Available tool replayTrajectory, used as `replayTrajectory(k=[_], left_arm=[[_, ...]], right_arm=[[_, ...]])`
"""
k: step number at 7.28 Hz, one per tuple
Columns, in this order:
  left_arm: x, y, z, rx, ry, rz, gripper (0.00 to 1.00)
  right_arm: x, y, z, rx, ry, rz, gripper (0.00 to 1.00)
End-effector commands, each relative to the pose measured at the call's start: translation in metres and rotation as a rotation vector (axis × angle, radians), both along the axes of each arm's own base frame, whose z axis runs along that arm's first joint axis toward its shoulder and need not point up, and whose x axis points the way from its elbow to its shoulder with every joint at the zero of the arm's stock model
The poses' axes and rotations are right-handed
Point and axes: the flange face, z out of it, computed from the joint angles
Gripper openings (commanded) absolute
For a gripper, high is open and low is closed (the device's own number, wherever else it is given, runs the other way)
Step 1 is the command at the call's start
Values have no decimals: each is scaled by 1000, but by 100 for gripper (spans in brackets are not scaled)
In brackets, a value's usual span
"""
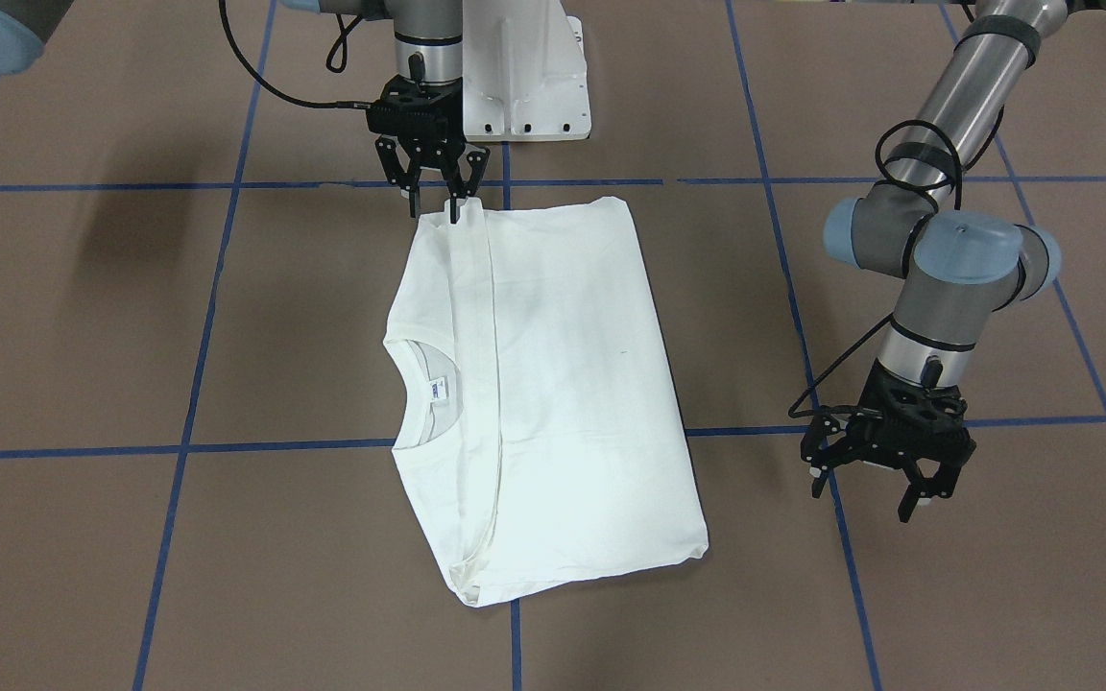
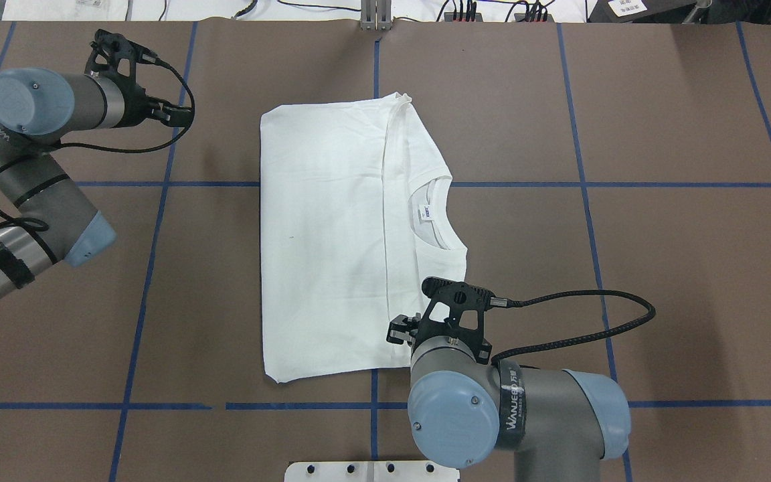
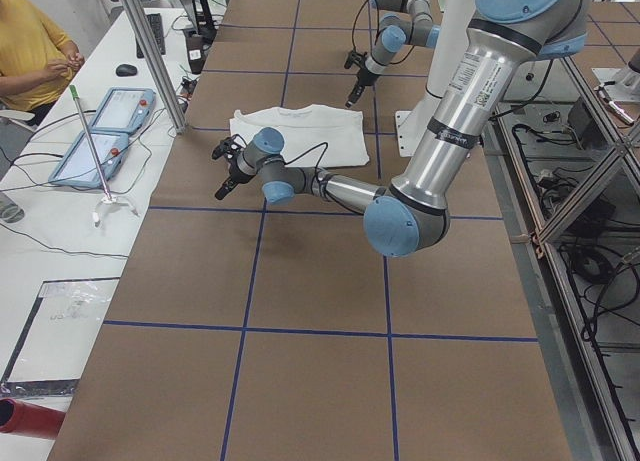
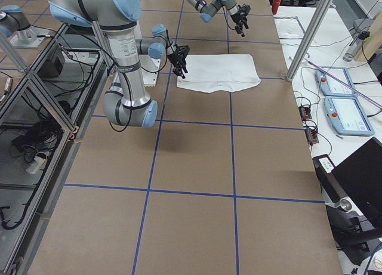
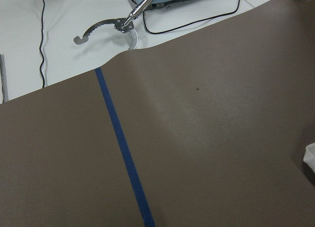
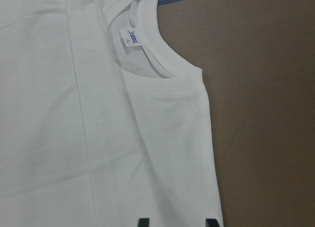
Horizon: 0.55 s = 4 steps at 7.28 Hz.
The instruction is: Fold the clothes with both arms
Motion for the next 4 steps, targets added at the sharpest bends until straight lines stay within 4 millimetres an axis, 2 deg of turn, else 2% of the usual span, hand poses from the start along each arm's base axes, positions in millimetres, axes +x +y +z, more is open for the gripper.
replayTrajectory(k=[1, 2, 3, 4], left_arm=[[0, 0, 0, -1, 0, 0, 100], [1, 1, 0, -2, 1, 0, 100], [1, 0, 0, -1, 0, 1, 100], [1, 0, 0, -1, 0, 1, 100]], right_arm=[[17, -48, -2, 25, 73, -64, 100], [4, -67, -6, 23, 109, -129, 100], [-16, -81, -21, 21, 144, -229, 100], [-28, -87, -26, 21, 195, -341, 100]])
